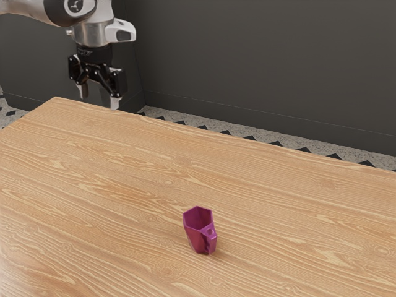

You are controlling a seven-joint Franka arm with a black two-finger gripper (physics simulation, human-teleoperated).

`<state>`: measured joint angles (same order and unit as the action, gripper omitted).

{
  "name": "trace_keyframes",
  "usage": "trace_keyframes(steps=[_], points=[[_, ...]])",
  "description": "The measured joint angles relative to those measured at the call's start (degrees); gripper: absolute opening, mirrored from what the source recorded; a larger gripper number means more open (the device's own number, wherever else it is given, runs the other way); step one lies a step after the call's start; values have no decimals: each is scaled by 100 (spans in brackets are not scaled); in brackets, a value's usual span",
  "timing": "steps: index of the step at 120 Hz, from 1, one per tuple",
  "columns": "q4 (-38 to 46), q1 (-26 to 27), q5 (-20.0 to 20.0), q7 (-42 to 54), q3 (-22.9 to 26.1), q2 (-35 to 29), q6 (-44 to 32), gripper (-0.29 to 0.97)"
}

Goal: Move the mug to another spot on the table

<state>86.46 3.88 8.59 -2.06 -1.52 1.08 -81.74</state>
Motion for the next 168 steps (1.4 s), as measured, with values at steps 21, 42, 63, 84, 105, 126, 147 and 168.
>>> trace_keyframes(steps=[21,42,63,84,105,126,147,168], points=[[606,91,-4,-100,-20,-190,-619,68],[2035,354,-66,-799,22,-770,-1729,68],[3137,1096,-380,-2153,43,-1254,-2533,68],[3743,1544,-928,-3677,128,-1331,-3136,68],[4047,1979,-1152,-5144,236,-1288,-3532,68],[4101,2136,-1211,-6345,441,-973,-3868,68],[4092,2366,-1108,-7203,500,-450,-4212,68],[4073,2424,-1005,-7767,503,-191,-4461,68]])
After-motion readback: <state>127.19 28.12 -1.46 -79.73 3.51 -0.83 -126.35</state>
